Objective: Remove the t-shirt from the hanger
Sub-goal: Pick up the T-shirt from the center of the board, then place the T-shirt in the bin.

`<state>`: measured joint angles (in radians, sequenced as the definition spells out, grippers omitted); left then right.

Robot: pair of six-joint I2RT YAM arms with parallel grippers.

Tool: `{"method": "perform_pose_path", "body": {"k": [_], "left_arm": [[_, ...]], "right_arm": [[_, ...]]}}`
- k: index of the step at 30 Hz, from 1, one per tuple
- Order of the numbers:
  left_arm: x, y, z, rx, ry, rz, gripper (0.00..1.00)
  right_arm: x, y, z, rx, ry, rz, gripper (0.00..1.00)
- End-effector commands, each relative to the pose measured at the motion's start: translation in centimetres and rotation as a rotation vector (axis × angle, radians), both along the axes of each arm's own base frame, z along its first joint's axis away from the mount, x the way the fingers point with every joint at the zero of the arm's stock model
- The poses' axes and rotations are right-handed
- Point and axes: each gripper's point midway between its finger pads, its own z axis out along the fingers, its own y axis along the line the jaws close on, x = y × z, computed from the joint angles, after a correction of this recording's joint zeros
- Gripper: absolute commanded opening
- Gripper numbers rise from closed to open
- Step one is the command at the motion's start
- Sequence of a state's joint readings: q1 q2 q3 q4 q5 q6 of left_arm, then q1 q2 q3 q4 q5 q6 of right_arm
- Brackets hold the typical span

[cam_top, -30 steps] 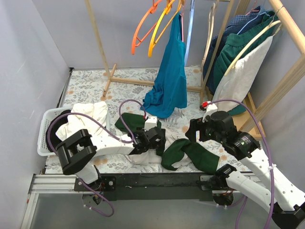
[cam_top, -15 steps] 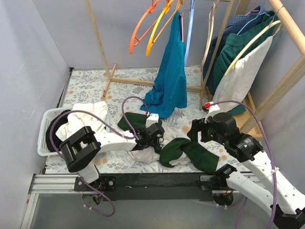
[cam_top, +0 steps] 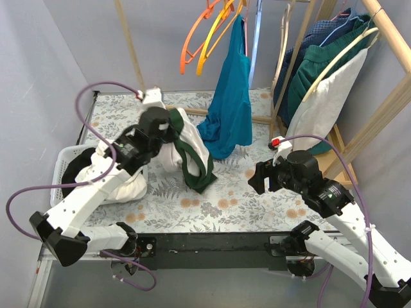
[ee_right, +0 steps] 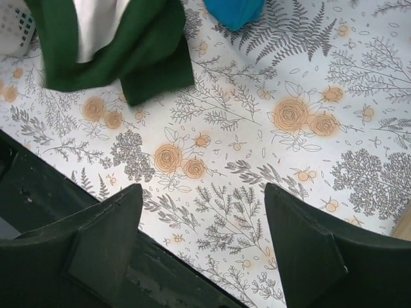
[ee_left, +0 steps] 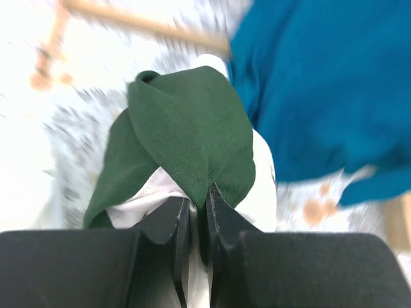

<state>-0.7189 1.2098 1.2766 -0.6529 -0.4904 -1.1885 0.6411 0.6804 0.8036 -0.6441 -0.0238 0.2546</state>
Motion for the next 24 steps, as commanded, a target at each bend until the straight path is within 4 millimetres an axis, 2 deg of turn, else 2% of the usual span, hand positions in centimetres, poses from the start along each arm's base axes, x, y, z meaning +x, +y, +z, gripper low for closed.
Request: {"method": "perform_pose_path", "body": {"k": [1,4,5,7,8,10,11,14,15,17,18,20,21,24], "left_arm": [[0.5,6.7,10.5,0.015,-0.174,0.181,0.00],[1.1,8.9,14.1,0.043,-0.232,0.266,0.00],[0.9,9.6,16.5,0.021,-0.277,0.292,0.00],[1.0,11.5,18.4,0.043,-0.319,0.355,0.00],[0.9,12.5,20.2,0.034,-0.357,0.388,0.00],[0.5,14.5,22.0,0.089,-0.393,0.458,0.00],[-0.1,15.3,24.3,0.076,-0.433,0.490,0.00],[-1.6,18.0,27.6,0.132,-0.506,0.583,0.00],[-2.3,18.8,29.5,0.113,-0.559,0.620,0.00],[-4.0,21.1,31.0,0.194,-0.585,0.709,0.00],[-5.3,22.1,32.7,0.153,-0.647,0.755,0.00],[-7.1,23.9,33.9,0.210,-0.665,0.814,0.00],[-8.4,24.8,35.3,0.165,-0.712,0.848,0.00],[-10.5,26.3,36.4,0.199,-0.722,0.901,0.00]], "right_arm": [[0.8,1.7,2.0,0.051,-0.066,0.068,0.84],[0.9,2.3,1.8,0.052,-0.051,0.093,0.84],[1.0,2.4,1.8,0.053,-0.048,0.097,0.83],[1.1,2.8,2.1,0.057,-0.046,0.107,0.83],[1.2,2.9,2.2,0.059,-0.048,0.108,0.83],[1.4,3.1,2.4,0.062,-0.049,0.109,0.83],[1.6,3.1,2.5,0.061,-0.049,0.108,0.83],[1.9,3.5,2.8,0.059,-0.047,0.112,0.83],[2.1,3.6,2.9,0.061,-0.045,0.111,0.83],[2.2,4.0,3.1,0.068,-0.038,0.120,0.82],[2.4,4.3,3.0,0.067,-0.026,0.124,0.82],[2.4,4.7,3.3,0.077,-0.019,0.141,0.82],[2.5,4.9,3.0,0.071,-0.003,0.142,0.82],[2.9,5.4,3.3,0.067,0.011,0.150,0.81]]}}
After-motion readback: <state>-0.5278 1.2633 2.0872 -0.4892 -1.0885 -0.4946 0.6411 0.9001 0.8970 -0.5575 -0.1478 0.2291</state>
